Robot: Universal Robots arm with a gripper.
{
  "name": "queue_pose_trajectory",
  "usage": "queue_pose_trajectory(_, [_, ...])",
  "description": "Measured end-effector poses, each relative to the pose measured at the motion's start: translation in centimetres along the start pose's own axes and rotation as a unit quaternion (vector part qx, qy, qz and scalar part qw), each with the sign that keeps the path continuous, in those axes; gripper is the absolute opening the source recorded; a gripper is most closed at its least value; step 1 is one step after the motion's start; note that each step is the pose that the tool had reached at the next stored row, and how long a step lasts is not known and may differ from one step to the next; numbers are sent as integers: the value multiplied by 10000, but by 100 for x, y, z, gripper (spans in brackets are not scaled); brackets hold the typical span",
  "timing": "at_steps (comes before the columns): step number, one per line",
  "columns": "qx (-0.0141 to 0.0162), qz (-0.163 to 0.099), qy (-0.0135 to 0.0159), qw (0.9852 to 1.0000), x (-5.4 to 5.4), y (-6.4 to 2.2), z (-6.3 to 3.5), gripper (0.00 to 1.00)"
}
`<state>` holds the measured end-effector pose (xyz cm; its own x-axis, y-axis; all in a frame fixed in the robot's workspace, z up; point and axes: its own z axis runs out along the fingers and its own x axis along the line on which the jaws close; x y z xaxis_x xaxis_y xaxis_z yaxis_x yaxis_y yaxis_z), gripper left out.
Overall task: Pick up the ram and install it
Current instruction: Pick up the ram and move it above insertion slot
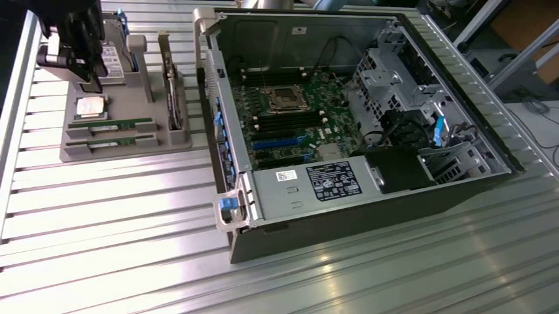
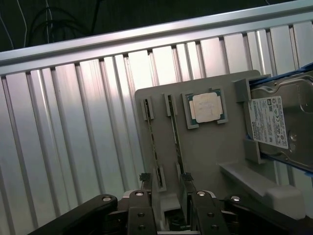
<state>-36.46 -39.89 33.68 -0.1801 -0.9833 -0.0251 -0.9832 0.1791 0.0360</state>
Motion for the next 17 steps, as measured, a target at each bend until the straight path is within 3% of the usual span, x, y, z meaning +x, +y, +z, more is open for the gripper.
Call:
queue_pose_trajectory(7, [-1, -31, 3, 10000, 0, -6, 61, 36])
queue_pose_trajectory(11, [-11, -403, 18, 9992, -3, -34, 85, 36])
queue_pose_trajectory(17, [-11, -504, 25, 9987, -13, -90, 122, 36])
